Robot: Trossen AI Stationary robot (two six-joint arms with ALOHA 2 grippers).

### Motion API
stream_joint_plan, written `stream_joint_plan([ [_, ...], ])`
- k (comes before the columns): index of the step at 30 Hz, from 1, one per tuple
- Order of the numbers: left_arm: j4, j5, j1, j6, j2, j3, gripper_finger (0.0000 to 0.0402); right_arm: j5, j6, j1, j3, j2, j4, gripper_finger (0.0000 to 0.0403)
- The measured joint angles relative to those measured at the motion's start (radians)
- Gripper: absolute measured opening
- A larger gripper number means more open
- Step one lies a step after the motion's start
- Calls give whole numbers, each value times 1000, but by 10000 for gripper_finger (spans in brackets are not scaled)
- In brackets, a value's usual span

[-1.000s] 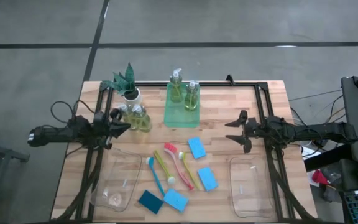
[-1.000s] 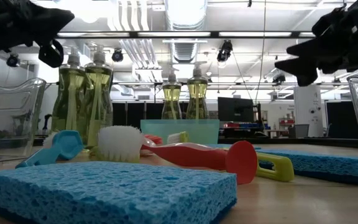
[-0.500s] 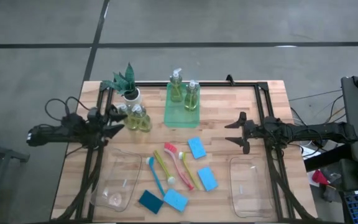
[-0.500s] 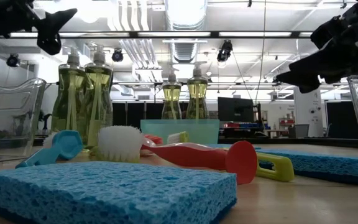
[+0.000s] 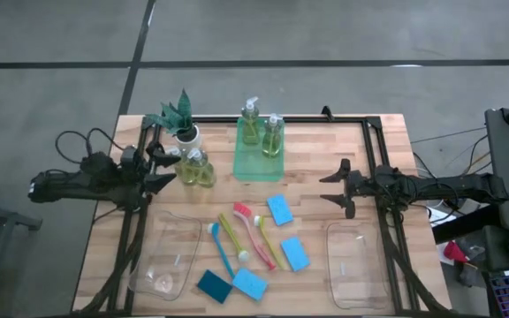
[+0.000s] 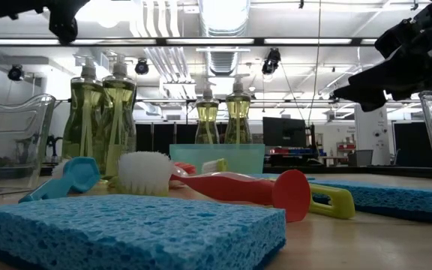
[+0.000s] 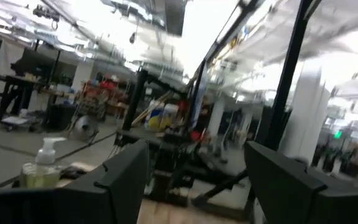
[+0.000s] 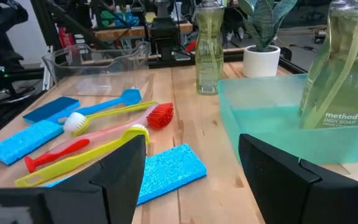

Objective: Pick & Place Kitchen Sink Supplies
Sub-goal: Put the right dishwashing liquid into the green bin

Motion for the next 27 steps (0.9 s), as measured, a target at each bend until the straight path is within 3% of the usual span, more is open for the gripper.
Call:
stream_joint_plan([
  [10, -257, -133, -78, 36, 209, 211, 259, 0, -4, 0, 0, 1, 0, 269],
  [19, -644, -547, -238, -34, 337, 468, 259, 0, 5, 0, 0, 0, 0, 267],
  [22, -673, -628, -252, -111, 377, 532, 259, 0, -6, 0, 0, 0, 0, 262],
  [27, -775, -657, -245, -128, 444, 624, 259, 0, -2, 0, 0, 0, 0, 256],
])
